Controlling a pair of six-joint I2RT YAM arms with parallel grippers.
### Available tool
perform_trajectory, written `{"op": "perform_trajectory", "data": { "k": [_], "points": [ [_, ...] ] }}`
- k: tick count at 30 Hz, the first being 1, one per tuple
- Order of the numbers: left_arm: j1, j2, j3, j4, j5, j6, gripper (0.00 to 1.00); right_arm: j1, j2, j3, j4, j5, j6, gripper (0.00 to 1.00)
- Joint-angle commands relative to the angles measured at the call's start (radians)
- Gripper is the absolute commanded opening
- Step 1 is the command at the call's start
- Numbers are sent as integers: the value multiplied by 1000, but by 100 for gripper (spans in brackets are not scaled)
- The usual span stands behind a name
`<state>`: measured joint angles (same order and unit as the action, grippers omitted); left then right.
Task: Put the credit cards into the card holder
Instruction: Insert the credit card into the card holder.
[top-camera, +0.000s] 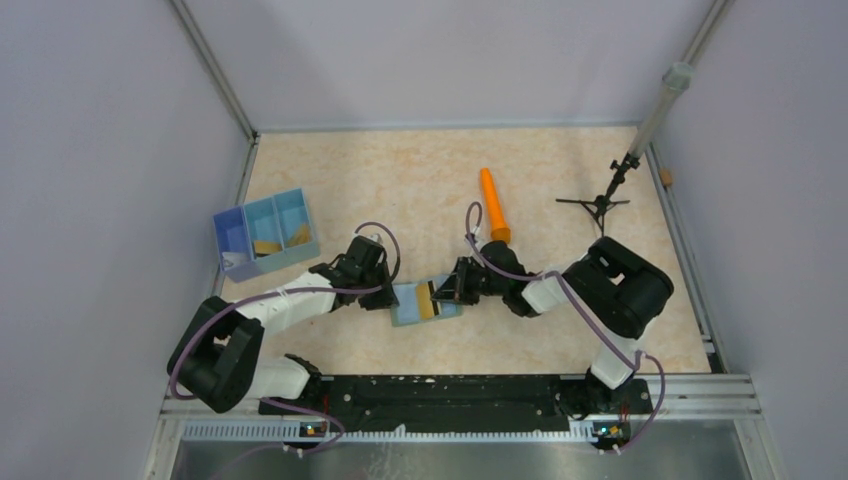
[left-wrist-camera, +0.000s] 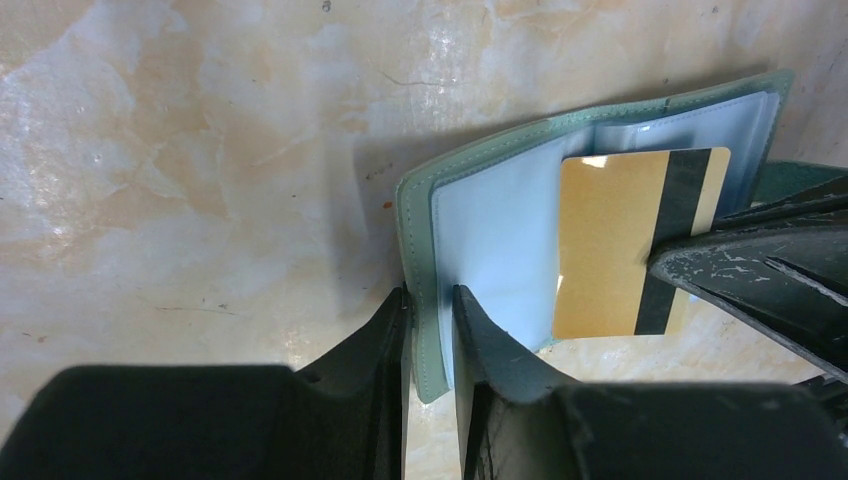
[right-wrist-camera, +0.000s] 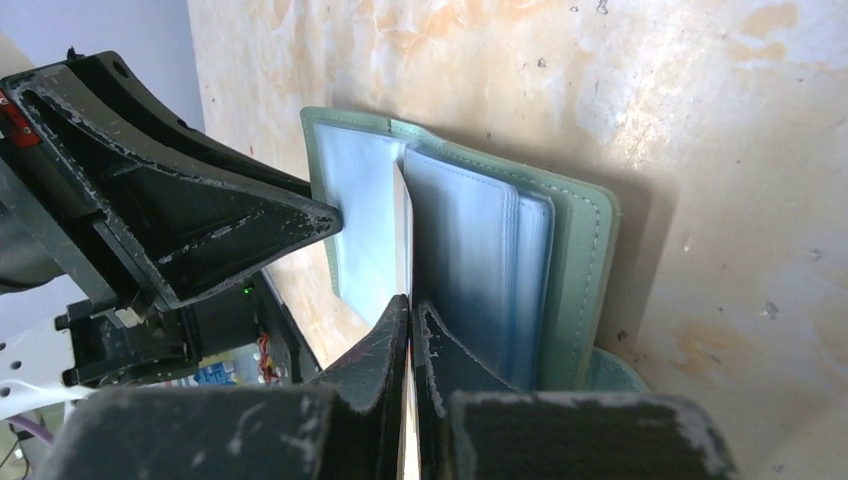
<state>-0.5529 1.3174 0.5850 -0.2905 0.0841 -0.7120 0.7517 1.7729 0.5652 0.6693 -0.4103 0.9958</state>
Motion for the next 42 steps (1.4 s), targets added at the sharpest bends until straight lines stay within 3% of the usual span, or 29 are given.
{"op": "perform_trajectory", "data": {
  "k": [1,31,40,42],
  "points": [
    [3,-17,-19,-12,-2,14,24,19,44,40,-12,26,-26,0],
    [7,-21,-20,-2,8,5,22,77,99,59,-82,130,-64,0],
    [7,-28,-51,63,71,-44,35,123,115,68,-110,164,-49,0],
    [8,-33,-64,91,90,-58,36,129,111,73,-116,170,-56,7]
  ]
}}
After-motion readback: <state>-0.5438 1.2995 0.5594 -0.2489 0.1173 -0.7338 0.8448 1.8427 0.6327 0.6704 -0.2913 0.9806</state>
